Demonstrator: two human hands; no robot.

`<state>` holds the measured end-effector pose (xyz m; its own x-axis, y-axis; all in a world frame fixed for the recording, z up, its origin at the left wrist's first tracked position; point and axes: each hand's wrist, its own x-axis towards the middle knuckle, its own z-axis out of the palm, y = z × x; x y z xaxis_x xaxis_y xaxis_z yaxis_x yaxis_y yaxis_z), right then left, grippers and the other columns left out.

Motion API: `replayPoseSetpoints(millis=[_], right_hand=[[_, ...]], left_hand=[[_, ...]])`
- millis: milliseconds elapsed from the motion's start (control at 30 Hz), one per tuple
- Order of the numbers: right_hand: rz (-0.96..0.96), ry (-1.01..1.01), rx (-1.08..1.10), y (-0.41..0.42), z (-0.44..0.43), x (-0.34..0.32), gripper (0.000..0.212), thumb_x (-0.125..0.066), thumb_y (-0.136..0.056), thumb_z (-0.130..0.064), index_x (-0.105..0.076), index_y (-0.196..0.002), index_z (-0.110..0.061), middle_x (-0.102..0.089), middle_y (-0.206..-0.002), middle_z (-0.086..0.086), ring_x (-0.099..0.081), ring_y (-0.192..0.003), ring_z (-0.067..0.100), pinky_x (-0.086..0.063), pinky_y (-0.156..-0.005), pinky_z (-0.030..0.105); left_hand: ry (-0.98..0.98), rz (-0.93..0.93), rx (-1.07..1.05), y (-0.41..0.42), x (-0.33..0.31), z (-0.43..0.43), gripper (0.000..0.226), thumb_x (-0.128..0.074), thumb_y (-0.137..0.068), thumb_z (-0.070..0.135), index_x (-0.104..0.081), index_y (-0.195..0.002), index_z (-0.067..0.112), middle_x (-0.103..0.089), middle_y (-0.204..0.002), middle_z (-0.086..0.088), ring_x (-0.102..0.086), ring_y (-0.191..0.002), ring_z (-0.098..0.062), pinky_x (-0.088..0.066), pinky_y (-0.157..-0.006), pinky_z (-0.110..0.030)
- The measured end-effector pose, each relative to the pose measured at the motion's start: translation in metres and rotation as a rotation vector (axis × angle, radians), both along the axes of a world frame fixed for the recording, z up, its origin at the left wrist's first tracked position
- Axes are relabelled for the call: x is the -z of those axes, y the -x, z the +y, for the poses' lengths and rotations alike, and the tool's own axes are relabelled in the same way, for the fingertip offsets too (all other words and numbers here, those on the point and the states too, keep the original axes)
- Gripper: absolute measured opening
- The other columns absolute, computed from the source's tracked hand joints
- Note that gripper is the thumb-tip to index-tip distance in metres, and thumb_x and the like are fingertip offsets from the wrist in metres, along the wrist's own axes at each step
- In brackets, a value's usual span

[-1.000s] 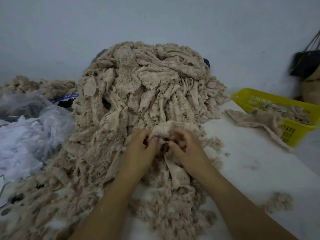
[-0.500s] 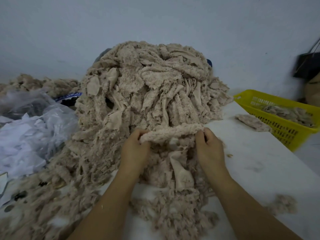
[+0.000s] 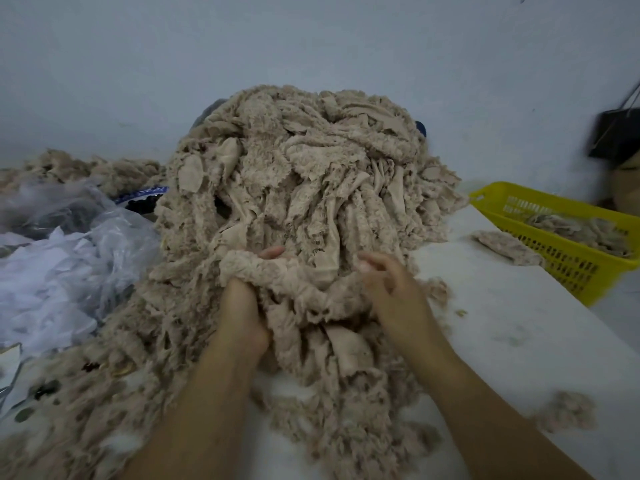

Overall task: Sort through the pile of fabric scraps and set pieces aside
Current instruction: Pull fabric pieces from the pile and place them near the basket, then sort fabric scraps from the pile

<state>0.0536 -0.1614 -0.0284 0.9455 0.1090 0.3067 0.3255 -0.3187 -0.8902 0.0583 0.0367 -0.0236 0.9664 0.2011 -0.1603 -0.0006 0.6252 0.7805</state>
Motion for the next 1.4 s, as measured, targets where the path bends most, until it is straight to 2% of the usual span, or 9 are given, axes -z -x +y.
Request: replayPoseSetpoints(millis=[200, 333, 433, 600, 733, 867, 1033, 1133, 1400], right_hand=[[-0.074, 0.441, -0.211, 0.002, 0.017, 0.014, 0.030, -0.062, -0.092, -0.037, -0.055, -0.120, -0.030, -0.051, -0.095, -0.025, -0.053, -0.087, -0.006, -0.040, -0.068, 0.012], [0.066, 0.080, 0.167, -0.010, -0.003, 0.013, 0.038, -0.052, -0.096, -0.018, -0.055, -0.132, -0.029, -0.061, -0.101, -0.017, -0.061, -0.077, 0.000, -0.047, -0.062, 0.015], [0.124, -0.133, 0.318, -0.018, -0.019, 0.008, 0.040, -0.044, -0.099, -0.019, -0.049, -0.138, -0.030, -0.062, -0.109, -0.006, -0.055, -0.058, -0.012, -0.043, -0.049, 0.010], [-0.047, -0.023, 0.064, -0.009, -0.008, 0.006, 0.050, -0.048, -0.100, -0.027, -0.035, -0.147, -0.034, -0.021, -0.143, -0.025, -0.039, -0.099, -0.027, -0.039, -0.077, 0.000], [-0.256, 0.151, -0.014, 0.008, 0.015, 0.003, 0.029, -0.041, -0.089, -0.054, -0.054, -0.110, -0.038, -0.038, -0.113, -0.032, -0.045, -0.097, -0.015, -0.036, -0.079, 0.006], [-0.213, 0.312, -0.206, 0.013, 0.024, 0.005, 0.057, -0.043, -0.079, -0.079, -0.055, -0.114, -0.035, -0.042, -0.106, -0.025, -0.050, -0.092, -0.008, -0.042, -0.074, 0.013], [-0.149, 0.552, -0.267, 0.011, 0.031, 0.014, 0.049, -0.049, -0.087, -0.063, -0.046, -0.121, -0.028, -0.050, -0.114, -0.009, -0.052, -0.097, 0.008, -0.050, -0.081, 0.036], [-0.100, 0.374, -0.234, 0.009, 0.025, 0.014, 0.017, -0.045, -0.086, -0.041, -0.050, -0.087, -0.025, -0.052, -0.083, -0.003, -0.049, -0.070, 0.003, -0.043, -0.063, 0.020], [0.457, -0.439, -0.082, -0.007, 0.009, 0.011, 0.042, -0.032, -0.104, -0.010, -0.043, -0.063, -0.009, -0.040, -0.054, 0.007, -0.037, -0.045, 0.016, -0.034, -0.048, 0.027]], left_hand=[[0.185, -0.080, 0.149, 0.007, -0.006, -0.009, 0.065, -0.035, -0.102, 0.055, -0.081, -0.095, 0.010, -0.073, -0.110, -0.018, -0.073, -0.098, -0.032, -0.061, -0.072, -0.041], [0.233, -0.118, 0.215, 0.006, -0.010, -0.003, 0.052, -0.043, -0.099, 0.048, -0.079, -0.098, 0.010, -0.072, -0.114, -0.018, -0.071, -0.104, -0.032, -0.060, -0.082, -0.044], [0.151, 0.009, 0.302, 0.008, -0.010, -0.010, 0.042, -0.042, -0.102, 0.030, -0.073, -0.088, 0.007, -0.070, -0.082, -0.011, -0.067, -0.063, -0.018, -0.054, -0.057, -0.024], [0.387, 0.132, 0.326, 0.006, -0.007, -0.006, 0.032, -0.036, -0.100, 0.024, -0.055, -0.078, 0.009, -0.052, -0.061, -0.001, -0.043, -0.039, -0.008, -0.038, -0.038, -0.017], [0.587, 0.008, 0.287, 0.012, -0.010, -0.006, 0.045, -0.040, -0.099, 0.020, -0.064, -0.114, -0.015, -0.070, -0.107, -0.026, -0.075, -0.081, -0.030, -0.063, -0.071, -0.033], [0.684, -0.058, 0.280, 0.016, -0.014, -0.013, 0.054, -0.044, -0.087, 0.012, -0.049, -0.133, -0.016, -0.057, -0.134, -0.030, -0.062, -0.120, -0.036, -0.046, -0.104, -0.042], [0.174, -0.048, 0.271, 0.016, -0.015, -0.034, 0.057, -0.057, -0.080, 0.023, -0.057, -0.132, -0.001, -0.066, -0.130, -0.016, -0.061, -0.125, -0.023, -0.049, -0.098, -0.033], [0.085, -0.098, 0.304, 0.021, -0.018, -0.037, 0.055, -0.060, -0.081, 0.032, -0.063, -0.126, 0.001, -0.066, -0.131, -0.014, -0.066, -0.117, -0.020, -0.057, -0.088, -0.032], [0.213, -0.219, 0.246, 0.015, -0.012, -0.022, 0.045, -0.058, -0.093, 0.013, -0.055, -0.138, 0.012, -0.071, -0.120, -0.009, -0.071, -0.090, -0.015, -0.059, -0.074, -0.028]])
